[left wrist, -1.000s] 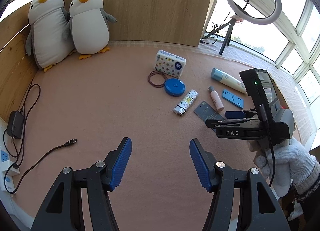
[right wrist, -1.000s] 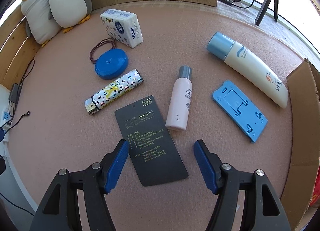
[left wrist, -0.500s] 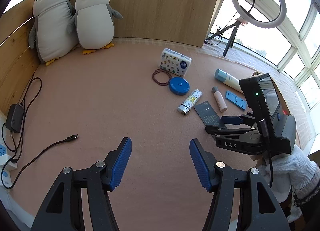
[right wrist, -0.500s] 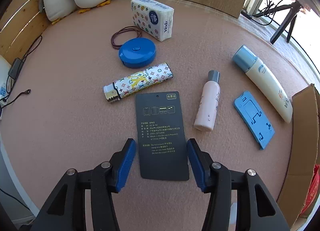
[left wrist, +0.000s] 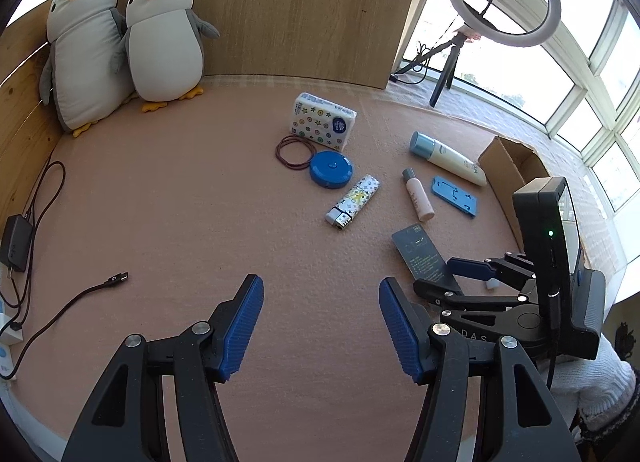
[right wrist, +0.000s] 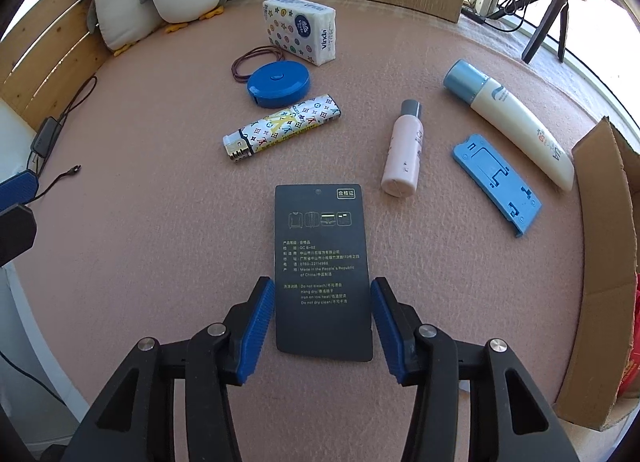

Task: Organize objects
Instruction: 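Grasp the black card with the right gripper and lift it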

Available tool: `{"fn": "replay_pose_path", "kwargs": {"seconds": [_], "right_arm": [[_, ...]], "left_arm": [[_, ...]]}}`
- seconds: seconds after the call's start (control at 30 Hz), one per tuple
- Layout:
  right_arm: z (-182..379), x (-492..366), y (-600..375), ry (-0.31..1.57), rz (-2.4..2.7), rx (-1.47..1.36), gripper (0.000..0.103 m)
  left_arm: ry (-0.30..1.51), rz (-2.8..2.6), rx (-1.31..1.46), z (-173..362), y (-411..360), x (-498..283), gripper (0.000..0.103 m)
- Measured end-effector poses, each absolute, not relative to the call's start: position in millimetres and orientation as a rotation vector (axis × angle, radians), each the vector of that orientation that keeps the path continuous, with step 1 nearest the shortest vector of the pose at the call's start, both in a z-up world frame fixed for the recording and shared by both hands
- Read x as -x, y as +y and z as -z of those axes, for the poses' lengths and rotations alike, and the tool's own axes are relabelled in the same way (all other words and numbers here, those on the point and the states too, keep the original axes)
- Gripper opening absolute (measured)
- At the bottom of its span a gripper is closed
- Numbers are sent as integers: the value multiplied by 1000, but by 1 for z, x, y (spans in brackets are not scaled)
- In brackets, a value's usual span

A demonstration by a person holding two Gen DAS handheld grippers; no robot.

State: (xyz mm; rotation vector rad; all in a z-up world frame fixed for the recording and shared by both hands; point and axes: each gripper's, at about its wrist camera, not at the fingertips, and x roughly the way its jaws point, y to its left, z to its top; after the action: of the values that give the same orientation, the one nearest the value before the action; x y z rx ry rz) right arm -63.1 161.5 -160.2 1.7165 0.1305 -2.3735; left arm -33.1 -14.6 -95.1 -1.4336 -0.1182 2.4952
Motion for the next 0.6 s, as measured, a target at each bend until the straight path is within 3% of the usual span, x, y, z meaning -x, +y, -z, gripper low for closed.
{"fn": "replay_pose_path", "kwargs": {"seconds": [0.6], "right_arm": [[82, 24, 253, -28, 2613, -1548, 46]], "left_arm": [[-81, -2458, 1411, 96, 40, 32, 64]]}}
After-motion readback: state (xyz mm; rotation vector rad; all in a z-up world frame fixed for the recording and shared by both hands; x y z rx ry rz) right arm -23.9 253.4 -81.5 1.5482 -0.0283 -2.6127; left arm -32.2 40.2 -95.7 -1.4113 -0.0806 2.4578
